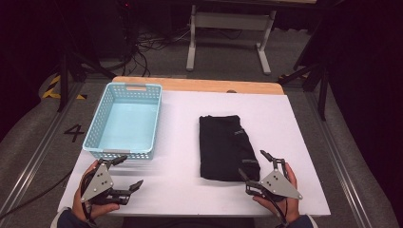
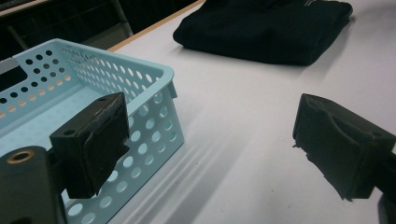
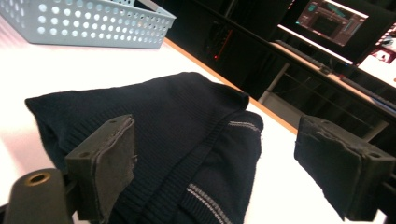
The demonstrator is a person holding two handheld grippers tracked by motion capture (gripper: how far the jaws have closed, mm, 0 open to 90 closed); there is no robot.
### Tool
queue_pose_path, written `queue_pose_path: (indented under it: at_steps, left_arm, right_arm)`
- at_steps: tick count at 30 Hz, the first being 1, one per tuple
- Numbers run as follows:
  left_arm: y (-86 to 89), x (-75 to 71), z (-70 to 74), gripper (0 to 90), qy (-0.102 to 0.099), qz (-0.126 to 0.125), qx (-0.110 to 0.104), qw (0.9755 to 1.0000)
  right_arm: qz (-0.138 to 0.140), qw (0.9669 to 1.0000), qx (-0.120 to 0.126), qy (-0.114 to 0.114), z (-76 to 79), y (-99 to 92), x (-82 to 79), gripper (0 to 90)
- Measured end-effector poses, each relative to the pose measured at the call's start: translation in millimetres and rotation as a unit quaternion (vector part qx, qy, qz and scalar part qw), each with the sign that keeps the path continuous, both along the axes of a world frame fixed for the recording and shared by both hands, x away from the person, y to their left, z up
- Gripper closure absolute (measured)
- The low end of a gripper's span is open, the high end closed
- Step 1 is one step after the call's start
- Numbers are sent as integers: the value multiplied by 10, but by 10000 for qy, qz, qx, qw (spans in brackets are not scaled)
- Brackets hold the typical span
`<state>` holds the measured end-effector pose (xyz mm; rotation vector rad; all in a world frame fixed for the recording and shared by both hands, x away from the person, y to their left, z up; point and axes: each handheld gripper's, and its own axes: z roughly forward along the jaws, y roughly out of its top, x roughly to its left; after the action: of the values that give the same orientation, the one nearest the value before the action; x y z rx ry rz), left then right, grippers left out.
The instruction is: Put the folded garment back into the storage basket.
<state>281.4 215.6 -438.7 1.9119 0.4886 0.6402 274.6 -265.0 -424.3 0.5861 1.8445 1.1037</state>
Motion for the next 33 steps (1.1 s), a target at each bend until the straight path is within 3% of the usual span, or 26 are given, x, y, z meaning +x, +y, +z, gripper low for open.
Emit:
queue_pose_path:
  at_steps: [6, 11, 13, 14, 17, 19, 22, 24, 27, 30, 33]
  left_arm:
    - [-10, -15, 6, 113, -19, -35, -11, 10000]
    - [12, -27, -24, 117, 46, -74, -78, 9999]
    - [1, -37, -49, 118, 81, -90, 7, 9999]
    - [-4, -45, -60, 118, 78, -103, 70, 9999]
    - [3, -40, -71, 117, 125, -122, 11, 9998]
    - [8, -26, -74, 116, 162, -110, -10, 9998]
    - [-6, -18, -84, 116, 198, -127, 7, 9997]
    - [-14, -15, -88, 115, 206, -139, 57, 9997]
    - [-22, -11, -94, 115, 242, -151, 53, 9996]
    - [-24, -3, -99, 121, 280, -195, 62, 9994]
    - [-25, -2, -94, 124, 265, -205, 78, 9994]
  right_arm:
    - [101, 9998, 142, 63, 23, -3, -5, 135]
    - [208, 9993, 177, 261, 14, 46, 32, 124]
    - [260, 9990, 127, 341, -12, 110, 59, 124]
    - [300, 9985, -57, 466, -45, 182, 80, 124]
    - [597, 9946, -202, 828, -95, 360, 120, 112]
    - [790, 9885, -319, 1246, -140, 533, 165, 94]
    - [975, 9817, -770, 1442, -259, 741, 201, 95]
    - [989, 9796, -802, 1555, -292, 785, 229, 87]
    - [909, 9796, -816, 1598, -305, 798, 276, 75]
    - [809, 9758, -1045, 1743, -353, 810, 340, 68]
    - [860, 9716, -1085, 1919, -382, 789, 420, 54]
